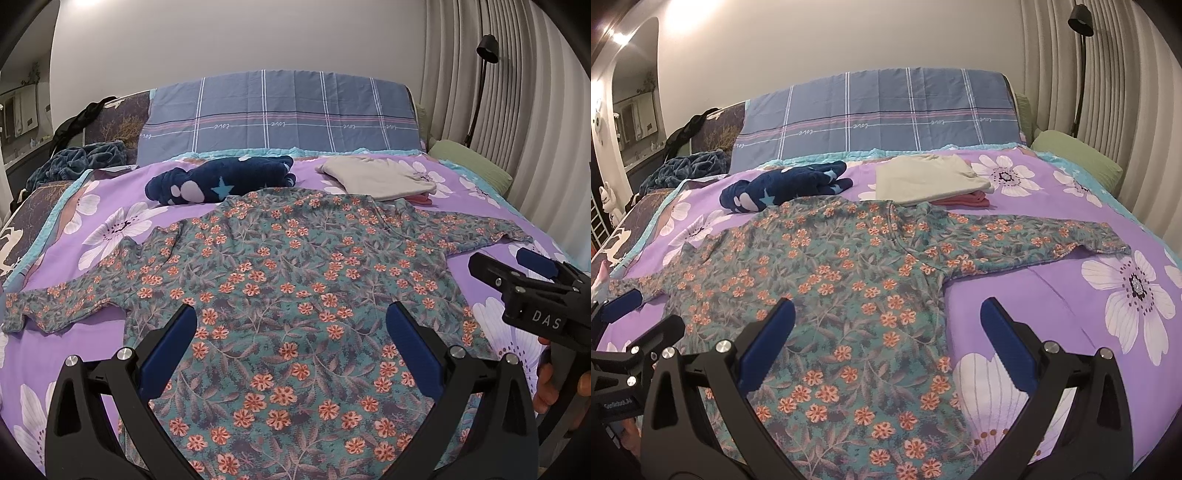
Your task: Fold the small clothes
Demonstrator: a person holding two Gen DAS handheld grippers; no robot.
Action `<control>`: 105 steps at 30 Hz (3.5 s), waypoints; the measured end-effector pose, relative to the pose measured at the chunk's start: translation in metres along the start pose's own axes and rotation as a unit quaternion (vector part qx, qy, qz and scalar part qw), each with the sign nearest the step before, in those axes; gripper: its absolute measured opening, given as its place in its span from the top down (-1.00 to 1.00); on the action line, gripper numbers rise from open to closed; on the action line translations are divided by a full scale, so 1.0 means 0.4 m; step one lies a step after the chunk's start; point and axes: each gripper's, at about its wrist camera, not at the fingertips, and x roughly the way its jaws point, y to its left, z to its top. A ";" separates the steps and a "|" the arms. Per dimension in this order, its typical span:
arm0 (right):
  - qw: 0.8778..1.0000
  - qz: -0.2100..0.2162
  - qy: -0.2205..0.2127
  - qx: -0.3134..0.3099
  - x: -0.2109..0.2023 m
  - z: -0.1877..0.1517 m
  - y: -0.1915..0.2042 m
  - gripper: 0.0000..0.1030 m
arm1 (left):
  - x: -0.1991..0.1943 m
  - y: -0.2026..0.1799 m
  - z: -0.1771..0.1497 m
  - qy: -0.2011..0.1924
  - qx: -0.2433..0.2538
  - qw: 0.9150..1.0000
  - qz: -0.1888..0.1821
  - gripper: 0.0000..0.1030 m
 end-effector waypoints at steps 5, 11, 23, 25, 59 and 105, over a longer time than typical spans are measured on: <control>1.000 0.001 0.002 0.007 0.001 0.002 -0.003 -0.96 | 0.001 0.002 0.000 0.000 0.000 1.000 -0.001 -0.97; 1.000 0.001 0.003 0.000 0.001 0.002 0.000 -0.96 | 0.004 0.004 -0.005 0.001 0.000 1.000 -0.002 -0.97; 1.000 0.001 0.007 -0.007 0.006 -0.005 0.008 -0.96 | 0.013 0.007 -0.016 0.008 -0.001 1.000 -0.007 -0.97; 1.000 0.000 0.009 -0.007 0.009 -0.006 0.008 -0.96 | 0.014 0.007 -0.017 0.010 -0.002 1.000 -0.007 -0.97; 1.000 0.011 0.009 0.007 0.019 -0.009 0.001 -0.96 | 0.052 0.090 -0.037 0.035 -0.064 0.997 -0.006 -0.97; 0.994 0.006 0.103 0.028 0.157 0.008 -0.005 -0.96 | 0.102 1.279 -0.245 -0.061 -0.609 0.777 0.150 0.95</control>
